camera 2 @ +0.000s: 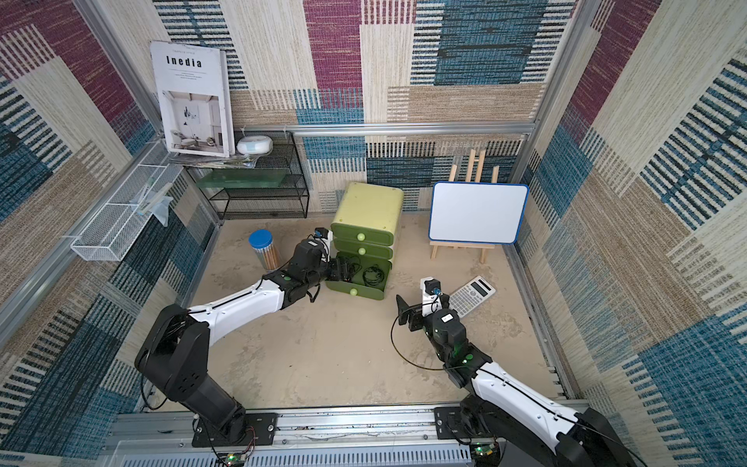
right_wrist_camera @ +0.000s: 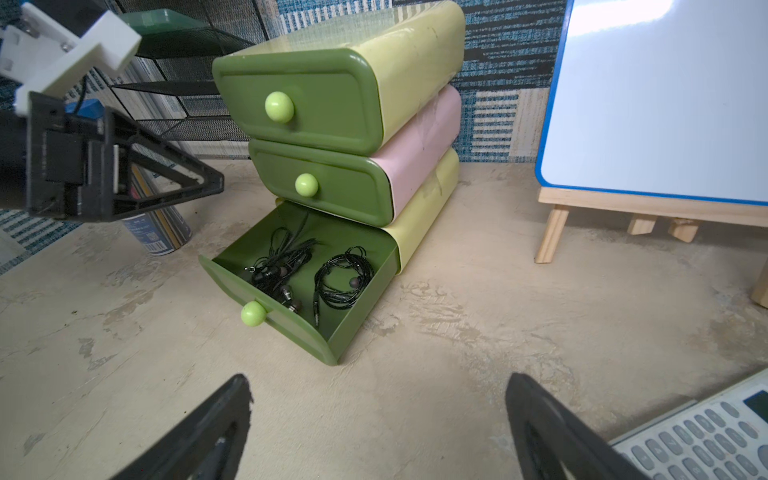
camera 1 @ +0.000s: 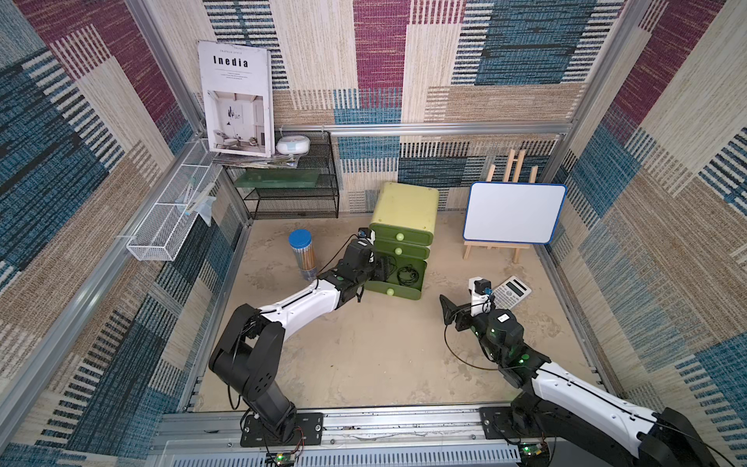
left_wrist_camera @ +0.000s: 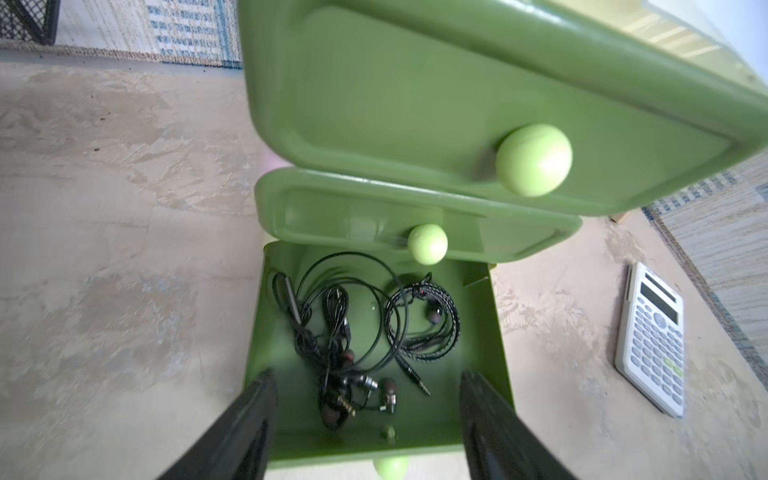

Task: Place the wired earphones into the drawer by color
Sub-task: Place the wired earphones in the drawer.

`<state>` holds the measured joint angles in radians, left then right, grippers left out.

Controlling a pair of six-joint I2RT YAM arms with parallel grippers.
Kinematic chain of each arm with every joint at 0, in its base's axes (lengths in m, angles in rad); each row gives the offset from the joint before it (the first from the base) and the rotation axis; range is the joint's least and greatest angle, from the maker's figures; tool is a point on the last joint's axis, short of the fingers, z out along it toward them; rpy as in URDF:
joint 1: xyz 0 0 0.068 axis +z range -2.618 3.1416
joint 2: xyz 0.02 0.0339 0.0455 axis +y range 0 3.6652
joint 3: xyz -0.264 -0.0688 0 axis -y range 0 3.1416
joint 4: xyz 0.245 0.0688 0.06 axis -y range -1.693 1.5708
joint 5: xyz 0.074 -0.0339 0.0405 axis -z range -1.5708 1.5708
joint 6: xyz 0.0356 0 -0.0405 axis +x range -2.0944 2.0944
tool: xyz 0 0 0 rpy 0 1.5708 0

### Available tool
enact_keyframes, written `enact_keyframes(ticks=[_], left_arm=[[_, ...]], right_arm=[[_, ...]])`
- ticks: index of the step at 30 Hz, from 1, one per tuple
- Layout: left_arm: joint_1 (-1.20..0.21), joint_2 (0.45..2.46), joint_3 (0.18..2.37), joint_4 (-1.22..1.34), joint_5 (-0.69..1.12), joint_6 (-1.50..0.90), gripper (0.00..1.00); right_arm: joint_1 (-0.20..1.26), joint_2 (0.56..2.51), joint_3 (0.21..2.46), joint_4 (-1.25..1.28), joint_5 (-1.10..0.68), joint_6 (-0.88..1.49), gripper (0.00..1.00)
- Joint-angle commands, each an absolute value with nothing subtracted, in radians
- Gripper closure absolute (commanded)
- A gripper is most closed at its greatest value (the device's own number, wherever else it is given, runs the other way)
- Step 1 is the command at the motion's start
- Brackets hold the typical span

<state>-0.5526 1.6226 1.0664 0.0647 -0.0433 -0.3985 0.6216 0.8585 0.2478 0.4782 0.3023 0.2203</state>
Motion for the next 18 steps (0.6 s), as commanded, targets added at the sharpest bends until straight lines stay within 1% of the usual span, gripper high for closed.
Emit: enact_keyframes(ticks=[1, 4, 10, 18], left_arm=[[-0.552, 1.565, 1.018, 0.028, -0.019, -0.438, 0.21], [-0.554, 1.502, 0.954, 0.027, -0.001, -0.465, 0.18], [-0.570, 1.399, 0.841, 0.044, 0.033, -0.501, 0.17], [-0.615, 1.392, 0.749, 0.106, 0.056, -0.508, 0.16]], right_arm=[[0.614, 0.872, 0.270, 0.457, 0.309, 0.246, 0.01], [0.592, 0.891, 0.289, 0.437, 0.281, 0.268, 0.01], [0.525, 0.944, 0.342, 0.398, 0.186, 0.336, 0.01], [0.436, 1.043, 0.462, 0.344, 0.037, 0.365, 0.01]])
